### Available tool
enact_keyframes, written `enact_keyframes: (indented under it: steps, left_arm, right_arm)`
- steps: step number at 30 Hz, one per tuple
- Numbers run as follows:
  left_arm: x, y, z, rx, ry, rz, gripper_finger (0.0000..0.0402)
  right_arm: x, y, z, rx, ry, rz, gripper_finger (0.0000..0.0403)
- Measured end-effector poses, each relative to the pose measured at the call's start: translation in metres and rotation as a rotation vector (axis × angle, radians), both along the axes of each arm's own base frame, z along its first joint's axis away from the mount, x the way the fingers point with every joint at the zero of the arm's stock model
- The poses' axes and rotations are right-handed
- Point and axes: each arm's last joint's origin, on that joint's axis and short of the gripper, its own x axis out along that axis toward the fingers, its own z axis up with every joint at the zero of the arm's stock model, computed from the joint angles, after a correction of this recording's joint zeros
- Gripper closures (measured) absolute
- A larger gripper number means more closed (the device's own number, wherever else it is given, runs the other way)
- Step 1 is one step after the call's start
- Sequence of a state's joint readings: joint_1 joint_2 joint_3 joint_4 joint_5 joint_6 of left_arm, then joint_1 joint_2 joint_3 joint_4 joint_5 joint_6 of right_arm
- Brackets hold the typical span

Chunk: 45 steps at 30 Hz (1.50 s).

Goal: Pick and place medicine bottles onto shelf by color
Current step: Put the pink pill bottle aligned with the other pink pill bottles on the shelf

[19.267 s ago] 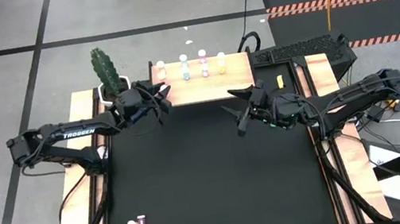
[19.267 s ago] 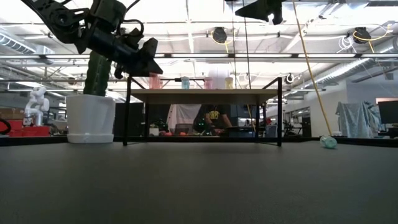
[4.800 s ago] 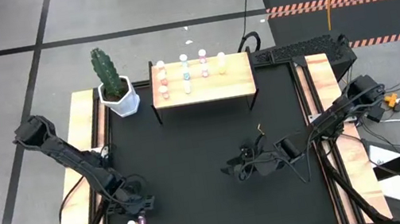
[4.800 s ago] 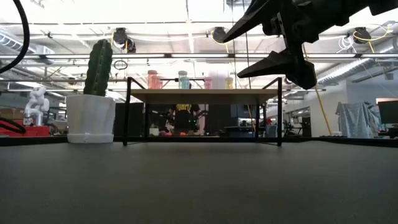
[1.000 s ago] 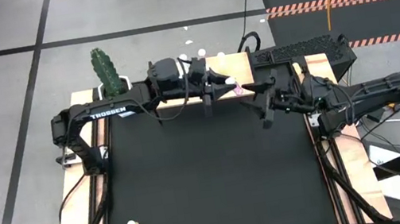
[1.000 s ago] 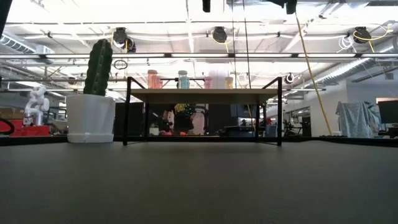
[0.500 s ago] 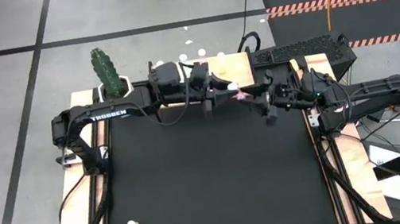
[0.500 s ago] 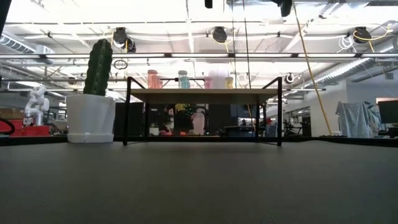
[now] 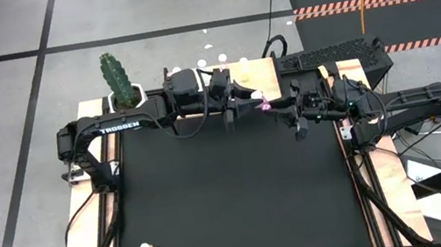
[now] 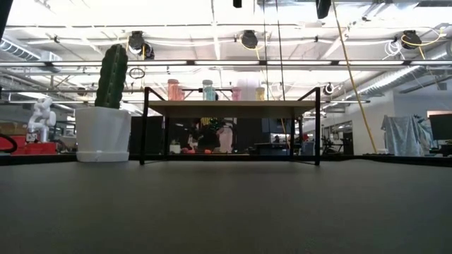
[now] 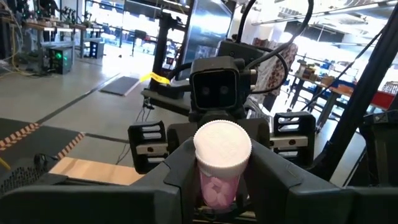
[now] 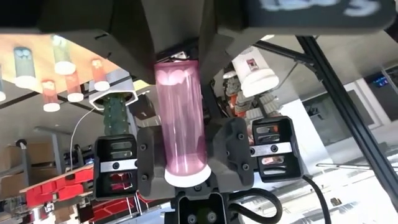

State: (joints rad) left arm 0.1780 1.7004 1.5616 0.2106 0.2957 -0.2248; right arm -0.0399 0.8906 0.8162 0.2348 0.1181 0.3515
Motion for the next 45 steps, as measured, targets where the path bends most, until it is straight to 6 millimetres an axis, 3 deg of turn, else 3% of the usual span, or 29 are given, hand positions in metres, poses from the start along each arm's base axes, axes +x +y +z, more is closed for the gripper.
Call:
enact_keyframes:
  steps: [4, 9, 17, 22, 28, 39, 45]
  left_arm:
    - [0.0, 0.0, -0.001, -0.068, 0.022, 0.004, 0.0279]
    - [0.0, 0.001, -0.008, -0.088, 0.094, -0.005, 0.022]
    - [-0.016, 0.006, 0.0, -0.052, 0.129, -0.089, 0.0144]
    - [-0.025, 0.007, 0.007, -0.032, 0.136, -0.113, 0.0147]
    - [-0.02, 0.006, -0.002, -0.053, 0.192, -0.115, 0.0157]
    - [-0.022, 0.006, -0.012, 0.001, 0.28, -0.084, 0.012]
    - [-0.022, 0.01, -0.009, 0.044, 0.247, -0.06, 0.0136]
  right_arm:
    - [0.0, 0.0, 0.0, 0.001, 0.004, 0.0, 0.0311]
    - [0.0, 0.0, -0.004, -0.001, 0.039, -0.01, 0.0308]
    - [0.0, 0.0, -0.01, -0.01, 0.11, 0.0, 0.0308]
    - [0.0, 0.001, -0.012, -0.002, 0.131, 0.041, 0.0308]
    - [0.003, 0.001, -0.02, 0.019, 0.167, 0.062, 0.0307]
    - [0.007, 0.0, -0.022, 0.036, 0.163, 0.065, 0.0307]
    - [0.007, 0.0, -0.022, 0.03, 0.164, 0.065, 0.0307]
